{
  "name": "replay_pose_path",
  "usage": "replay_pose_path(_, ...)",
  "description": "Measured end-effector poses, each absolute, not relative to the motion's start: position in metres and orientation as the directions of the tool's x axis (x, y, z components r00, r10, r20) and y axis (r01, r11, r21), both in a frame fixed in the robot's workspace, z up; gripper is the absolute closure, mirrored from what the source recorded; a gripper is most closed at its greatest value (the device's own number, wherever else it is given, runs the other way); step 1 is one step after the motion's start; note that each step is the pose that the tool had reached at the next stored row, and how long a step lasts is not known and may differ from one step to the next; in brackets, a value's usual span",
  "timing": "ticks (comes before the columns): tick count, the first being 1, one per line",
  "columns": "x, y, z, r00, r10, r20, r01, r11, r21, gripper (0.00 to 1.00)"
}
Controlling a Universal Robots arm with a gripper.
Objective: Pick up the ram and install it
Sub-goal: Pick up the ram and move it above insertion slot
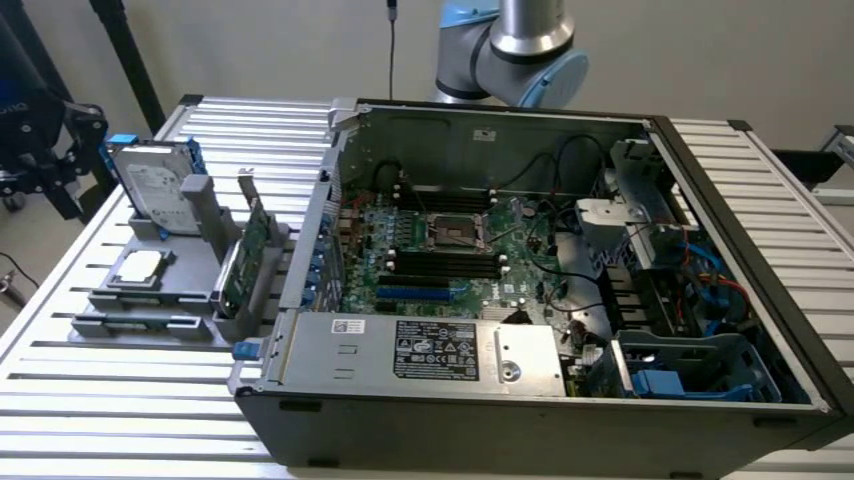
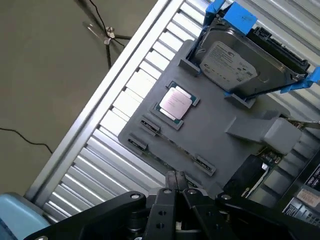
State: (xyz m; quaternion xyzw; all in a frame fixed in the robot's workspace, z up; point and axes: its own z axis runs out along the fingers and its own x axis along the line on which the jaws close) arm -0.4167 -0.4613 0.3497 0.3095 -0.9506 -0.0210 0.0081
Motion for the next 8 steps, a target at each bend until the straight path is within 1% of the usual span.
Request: replay_pose_path(8, -0.4167, -0.4613, 0.3455, -0.715, -0.7, 0.002, -0.699, 0.714, 0.045, 0.89)
